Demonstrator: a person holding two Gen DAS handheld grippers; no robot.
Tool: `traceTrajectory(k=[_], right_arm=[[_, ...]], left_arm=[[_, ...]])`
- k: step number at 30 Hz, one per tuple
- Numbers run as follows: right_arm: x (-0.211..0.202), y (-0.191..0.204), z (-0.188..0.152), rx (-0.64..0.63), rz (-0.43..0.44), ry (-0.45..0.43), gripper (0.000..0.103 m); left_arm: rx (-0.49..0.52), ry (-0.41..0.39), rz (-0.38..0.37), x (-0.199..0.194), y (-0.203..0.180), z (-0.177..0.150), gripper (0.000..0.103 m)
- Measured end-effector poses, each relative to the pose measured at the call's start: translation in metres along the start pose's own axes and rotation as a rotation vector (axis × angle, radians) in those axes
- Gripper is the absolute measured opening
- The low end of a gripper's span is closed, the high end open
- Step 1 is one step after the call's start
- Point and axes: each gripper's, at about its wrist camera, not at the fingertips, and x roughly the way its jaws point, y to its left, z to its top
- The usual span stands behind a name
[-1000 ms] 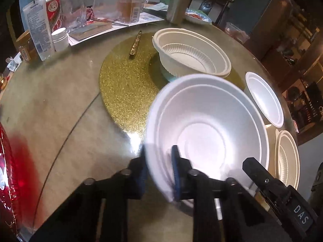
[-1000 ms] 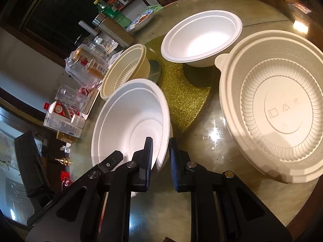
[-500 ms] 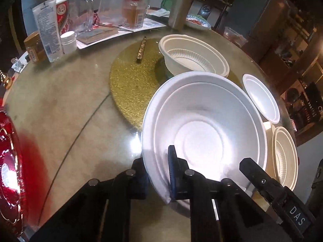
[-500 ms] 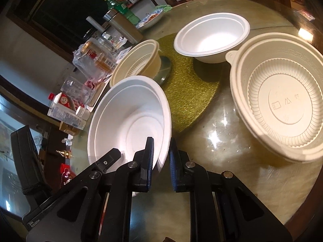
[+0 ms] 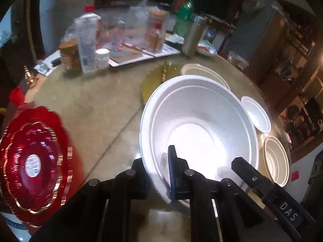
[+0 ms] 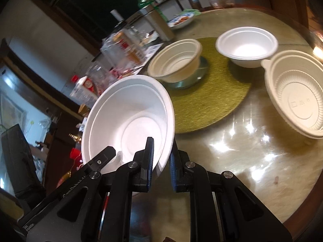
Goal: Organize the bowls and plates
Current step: 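Carry the white bowl with the right tool and lower it onto the red plates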
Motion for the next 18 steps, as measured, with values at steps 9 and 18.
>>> traceTrajectory(k=[9, 18], right_arm=[[0.001, 0.065, -0.021, -0.139, 0.063, 0.015, 0.014], [0.018, 0.123, -0.050, -0.252, 0.123, 0.069, 0.014]], left_arm=[[-0.080, -0.094, 0.047, -0.047, 0.051, -0.007, 0.014], [-0.173, -0.145, 0.117, -0.079, 0.111, -0.018, 0.014]])
